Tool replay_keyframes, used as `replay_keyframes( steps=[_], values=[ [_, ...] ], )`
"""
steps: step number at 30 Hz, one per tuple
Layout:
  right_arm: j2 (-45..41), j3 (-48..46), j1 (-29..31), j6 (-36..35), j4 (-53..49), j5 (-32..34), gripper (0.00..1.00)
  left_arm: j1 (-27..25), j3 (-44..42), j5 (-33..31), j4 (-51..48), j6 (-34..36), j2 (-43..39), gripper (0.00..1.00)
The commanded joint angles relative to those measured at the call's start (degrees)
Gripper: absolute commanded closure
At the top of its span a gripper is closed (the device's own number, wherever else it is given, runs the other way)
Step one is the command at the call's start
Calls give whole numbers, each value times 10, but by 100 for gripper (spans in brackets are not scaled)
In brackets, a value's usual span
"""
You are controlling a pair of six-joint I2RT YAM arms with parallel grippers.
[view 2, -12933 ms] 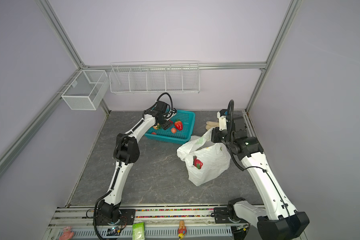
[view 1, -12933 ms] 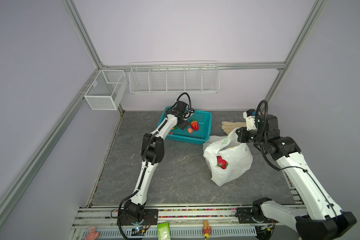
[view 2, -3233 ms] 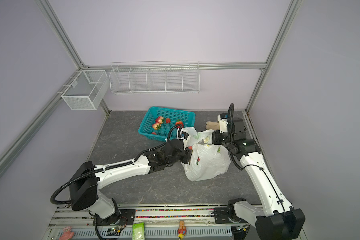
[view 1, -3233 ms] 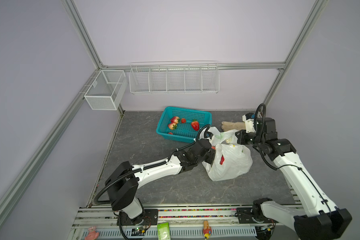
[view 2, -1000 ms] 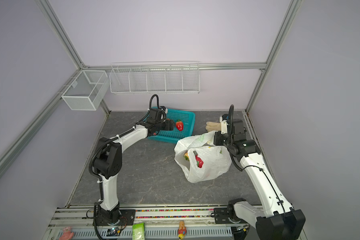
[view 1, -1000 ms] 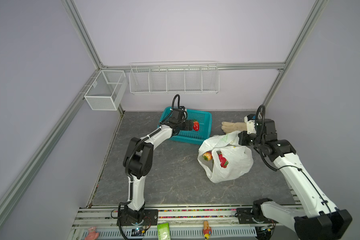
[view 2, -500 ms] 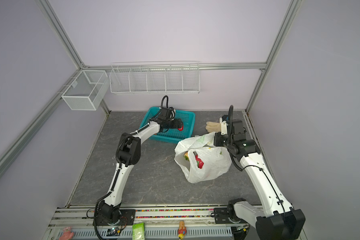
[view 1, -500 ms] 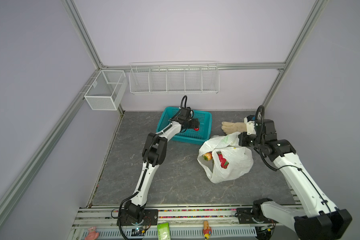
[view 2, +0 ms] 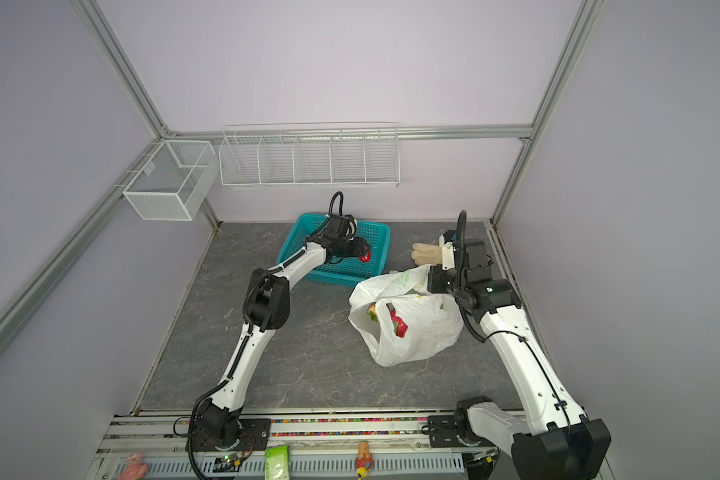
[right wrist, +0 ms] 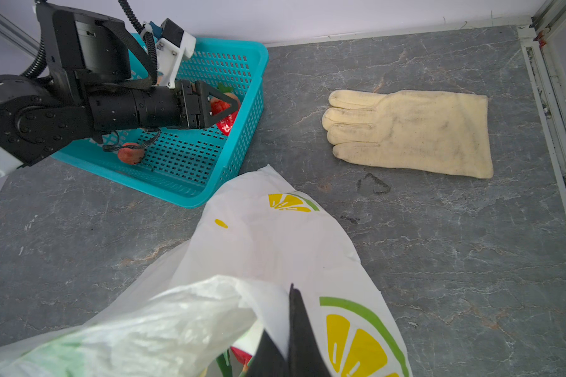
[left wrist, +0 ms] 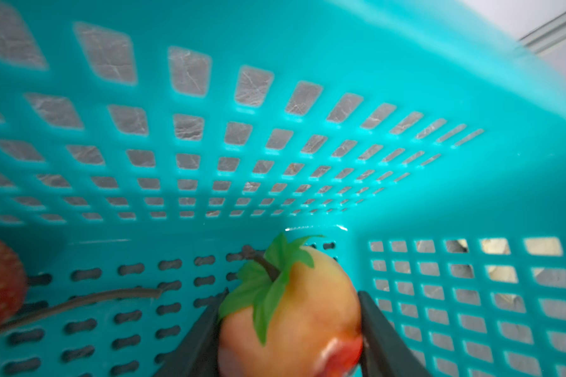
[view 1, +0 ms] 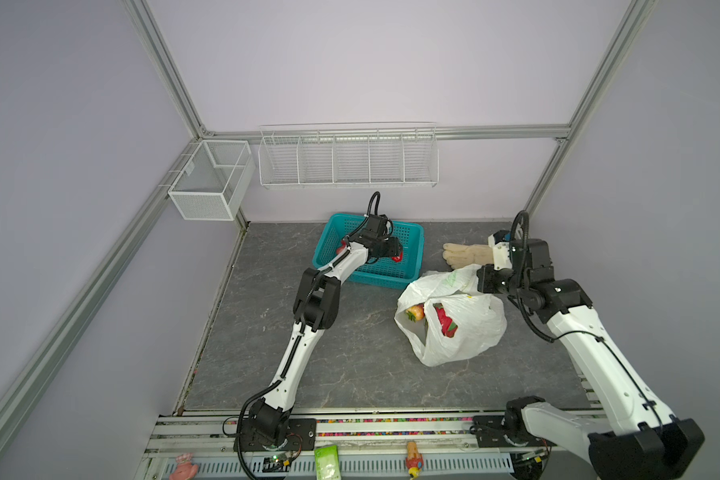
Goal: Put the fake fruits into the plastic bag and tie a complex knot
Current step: 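Lift the apple and carry it to the bag opening with the left gripper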
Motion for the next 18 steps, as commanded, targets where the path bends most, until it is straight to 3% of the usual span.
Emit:
replay_keyframes(
  steps=[1,10,15,18],
  values=[
    [-14,2,-3,-9,-6,1,94,-2,-17,7,-6,10,-37,51],
    [-13,-1,-3,-2,0,-13,94,-2,-369,26,196,-14,-339,55],
    [-9,-7,-3,4,16,-30,94,-6,-583,-8,276,-50,-521,56],
    [-6,-3,-3,3,18,-39,94,-22,-698,-48,265,-46,-639,55]
  ],
)
